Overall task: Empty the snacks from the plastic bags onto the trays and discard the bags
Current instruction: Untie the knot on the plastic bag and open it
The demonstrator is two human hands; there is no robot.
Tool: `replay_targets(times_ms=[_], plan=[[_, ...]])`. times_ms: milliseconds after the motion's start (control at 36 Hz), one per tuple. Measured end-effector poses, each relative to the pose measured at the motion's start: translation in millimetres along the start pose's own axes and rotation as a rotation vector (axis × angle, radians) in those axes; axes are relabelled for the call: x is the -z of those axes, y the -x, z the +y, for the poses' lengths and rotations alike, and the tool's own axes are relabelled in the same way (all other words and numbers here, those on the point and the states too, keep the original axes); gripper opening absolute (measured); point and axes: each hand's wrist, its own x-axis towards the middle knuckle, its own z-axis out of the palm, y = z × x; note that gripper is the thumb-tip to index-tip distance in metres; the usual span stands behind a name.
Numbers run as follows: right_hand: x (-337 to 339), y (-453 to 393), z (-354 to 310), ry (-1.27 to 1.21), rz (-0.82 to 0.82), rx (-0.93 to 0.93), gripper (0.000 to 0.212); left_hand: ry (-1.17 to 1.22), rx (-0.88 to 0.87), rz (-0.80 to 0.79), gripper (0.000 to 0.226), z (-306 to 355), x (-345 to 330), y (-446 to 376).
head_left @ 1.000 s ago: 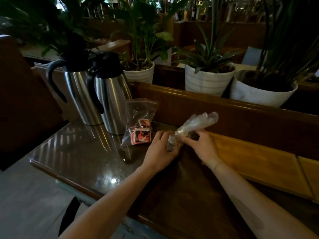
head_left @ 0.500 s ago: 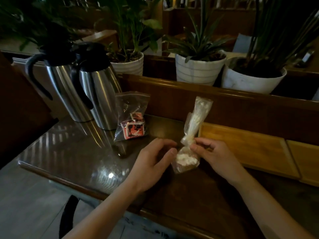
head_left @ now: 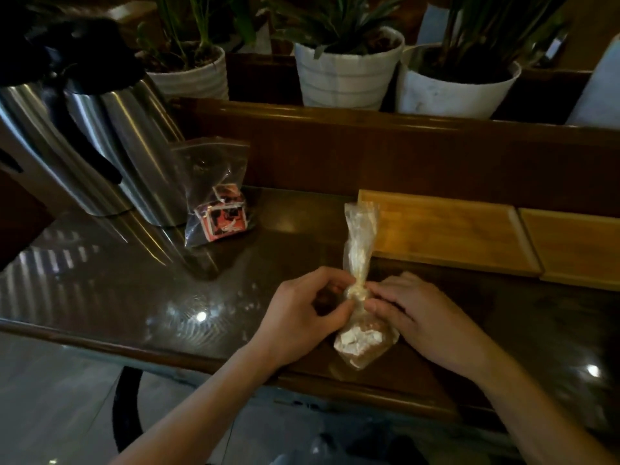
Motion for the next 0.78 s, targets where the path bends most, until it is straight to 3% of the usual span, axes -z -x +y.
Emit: replay_targets(times_ms=[194, 472, 639, 778], plan=[[-1, 14, -6, 0.105, 0.231, 0.004, 0.041, 0.07, 0.019, 0.032, 0.027, 4, -9, 2], [7, 15, -1, 0.299, 0.16, 0.076, 0.029, 0.122, 0.052, 0.001, 0.022, 5, -11, -2], [8, 13, 2, 0.296, 0.174, 0.181, 0.022, 0.066, 0.039, -0.041, 0.02, 11, -12, -5], [1, 9, 7, 0.276, 0.206, 0.164, 0.018, 0.019, 0.052, -0.021, 0.016, 15, -16, -6]])
